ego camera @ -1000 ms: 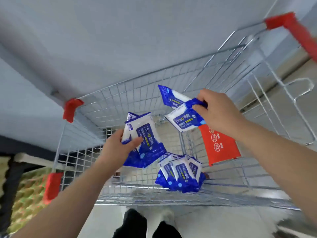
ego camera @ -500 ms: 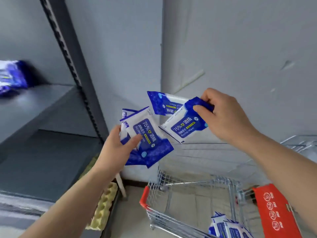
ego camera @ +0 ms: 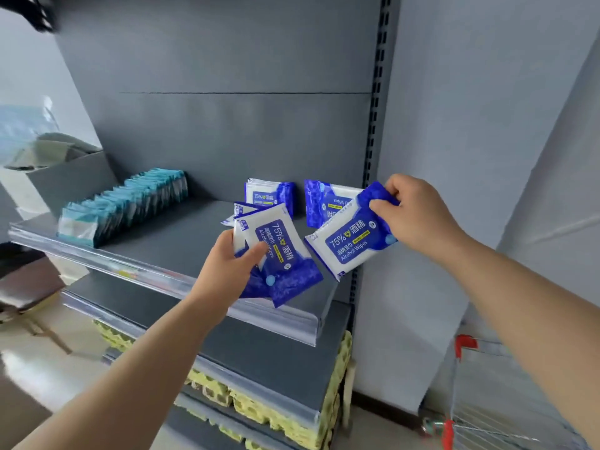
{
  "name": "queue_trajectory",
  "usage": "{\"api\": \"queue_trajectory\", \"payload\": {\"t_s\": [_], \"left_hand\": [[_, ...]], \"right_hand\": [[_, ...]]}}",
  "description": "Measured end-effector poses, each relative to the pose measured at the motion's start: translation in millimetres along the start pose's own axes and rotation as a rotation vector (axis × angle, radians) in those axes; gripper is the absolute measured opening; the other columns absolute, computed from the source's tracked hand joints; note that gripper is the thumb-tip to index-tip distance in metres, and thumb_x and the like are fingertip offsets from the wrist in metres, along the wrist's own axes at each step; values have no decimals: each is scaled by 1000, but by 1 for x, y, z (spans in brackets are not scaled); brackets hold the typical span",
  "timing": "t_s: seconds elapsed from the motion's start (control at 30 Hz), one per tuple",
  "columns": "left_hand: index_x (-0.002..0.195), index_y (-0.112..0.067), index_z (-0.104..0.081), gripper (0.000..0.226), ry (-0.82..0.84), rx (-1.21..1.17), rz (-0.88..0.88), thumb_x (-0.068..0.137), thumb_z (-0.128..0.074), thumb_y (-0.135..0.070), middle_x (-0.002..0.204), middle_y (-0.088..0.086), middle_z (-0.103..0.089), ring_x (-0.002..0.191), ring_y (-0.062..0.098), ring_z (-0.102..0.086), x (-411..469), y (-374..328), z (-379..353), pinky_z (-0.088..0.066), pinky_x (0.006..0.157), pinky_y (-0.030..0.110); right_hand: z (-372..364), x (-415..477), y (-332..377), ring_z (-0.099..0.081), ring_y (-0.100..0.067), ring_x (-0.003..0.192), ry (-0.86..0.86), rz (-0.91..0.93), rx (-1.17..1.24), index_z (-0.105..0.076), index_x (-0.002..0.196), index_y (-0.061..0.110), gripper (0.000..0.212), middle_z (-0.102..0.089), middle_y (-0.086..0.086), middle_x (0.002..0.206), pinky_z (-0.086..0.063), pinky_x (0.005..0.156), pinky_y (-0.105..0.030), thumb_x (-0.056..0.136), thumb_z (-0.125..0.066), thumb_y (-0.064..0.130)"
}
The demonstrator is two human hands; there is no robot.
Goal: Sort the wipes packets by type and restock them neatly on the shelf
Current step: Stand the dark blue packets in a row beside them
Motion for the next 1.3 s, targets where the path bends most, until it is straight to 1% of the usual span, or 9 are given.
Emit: {"api": "queue_trajectory", "payload": {"t_s": [0.27,0.47,0.73,0.8,0.87,0.93,1.0,1.07,1.3], "left_hand": [[107,-14,-58,16,73,-138,106,92,-62,-18,97,5,-74,88,26,-71,89,34,37,-55,87,51],[117,-13,-51,40,136,-257,91,84,-66,4,102,7,-72,86,24,-71,148,33,36,-57,61,36],[118,-10,-57,37,343,-377,144,84,-67,1,104,7,-74,93,26,-71,201,41,17,-56,84,48],[118,-8,-58,35,395,-393,133,85,-66,-1,105,8,-73,94,27,-71,212,39,14,-54,87,50],[120,-6,-57,34,459,-405,120,87,-65,-3,107,10,-72,94,28,-70,220,37,10,-52,90,52],[121,-6,-56,34,520,-430,124,88,-64,-5,108,10,-72,94,27,-71,226,36,6,-56,84,48],[121,-7,-56,32,600,-459,128,90,-62,-5,110,10,-71,96,28,-70,228,32,1,-58,78,44],[118,-8,-57,27,695,-476,120,92,-58,-4,111,11,-71,95,27,-70,227,27,-4,-59,76,42],[116,-5,-59,23,797,-457,177,99,-43,-4,108,13,-71,97,28,-68,244,32,9,-56,87,46]], "right_hand": [[-99,56,-11,-44,-20,64,100,-170,-93,-39,66,17,24,-47,1,67,-31,51,-29,85,-54,12],[-136,87,-46,-37,-19,54,179,-313,-248,-37,64,13,24,-44,-3,64,-26,45,-27,82,-53,8],[-168,82,-72,-36,-20,47,357,-514,-463,-33,56,13,46,-37,-4,54,-26,44,-26,83,-66,31],[-164,86,-61,-50,-24,59,298,-452,-573,-49,64,10,36,-50,-7,64,-38,50,-29,82,-66,37],[-165,91,-37,-61,-21,85,193,-342,-471,-64,93,13,30,-63,-2,92,-50,74,-33,82,-67,42],[-176,92,-4,-62,-10,90,166,-302,-179,-64,105,22,34,-65,7,100,-49,79,-24,80,-70,44],[-203,90,26,-65,-3,89,256,-335,82,-64,104,22,34,-69,11,98,-50,79,-20,77,-74,41],[-225,91,40,-70,-7,86,285,-364,207,-67,101,16,29,-74,6,93,-55,85,-30,77,-77,28],[-217,88,17,-71,-26,84,72,-580,337,-56,91,6,8,-71,-16,101,-58,80,-44,87,-63,5]]}}
Point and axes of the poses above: each hand's wrist, its own x-axis towards the middle knuckle, its own z-axis out of the back of the hand, y = z × x, the point moved 10 cm from there along x, towards the middle knuckle
